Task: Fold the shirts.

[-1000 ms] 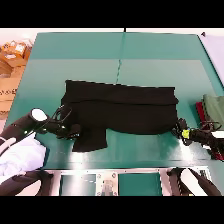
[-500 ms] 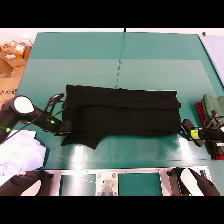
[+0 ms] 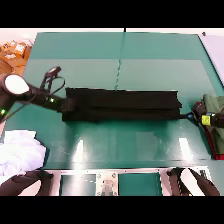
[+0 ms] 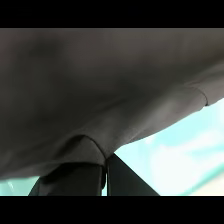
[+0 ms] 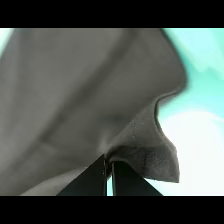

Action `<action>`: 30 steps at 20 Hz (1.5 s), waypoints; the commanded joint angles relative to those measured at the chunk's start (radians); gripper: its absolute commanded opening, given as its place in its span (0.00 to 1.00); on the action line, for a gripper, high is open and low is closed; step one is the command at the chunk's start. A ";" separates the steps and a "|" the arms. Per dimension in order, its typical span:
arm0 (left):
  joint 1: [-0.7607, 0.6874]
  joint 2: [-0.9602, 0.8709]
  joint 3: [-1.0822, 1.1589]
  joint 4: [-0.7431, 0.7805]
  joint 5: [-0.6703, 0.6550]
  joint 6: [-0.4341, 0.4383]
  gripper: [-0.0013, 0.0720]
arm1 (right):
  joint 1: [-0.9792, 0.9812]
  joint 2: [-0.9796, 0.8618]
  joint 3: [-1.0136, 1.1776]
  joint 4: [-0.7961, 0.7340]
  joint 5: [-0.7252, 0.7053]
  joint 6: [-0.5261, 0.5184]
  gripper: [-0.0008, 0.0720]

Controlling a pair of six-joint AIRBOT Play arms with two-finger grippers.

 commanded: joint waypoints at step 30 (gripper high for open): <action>0.145 -0.555 0.530 -0.054 0.002 0.055 0.81 | -0.017 -1.006 0.675 0.180 0.227 -0.544 0.59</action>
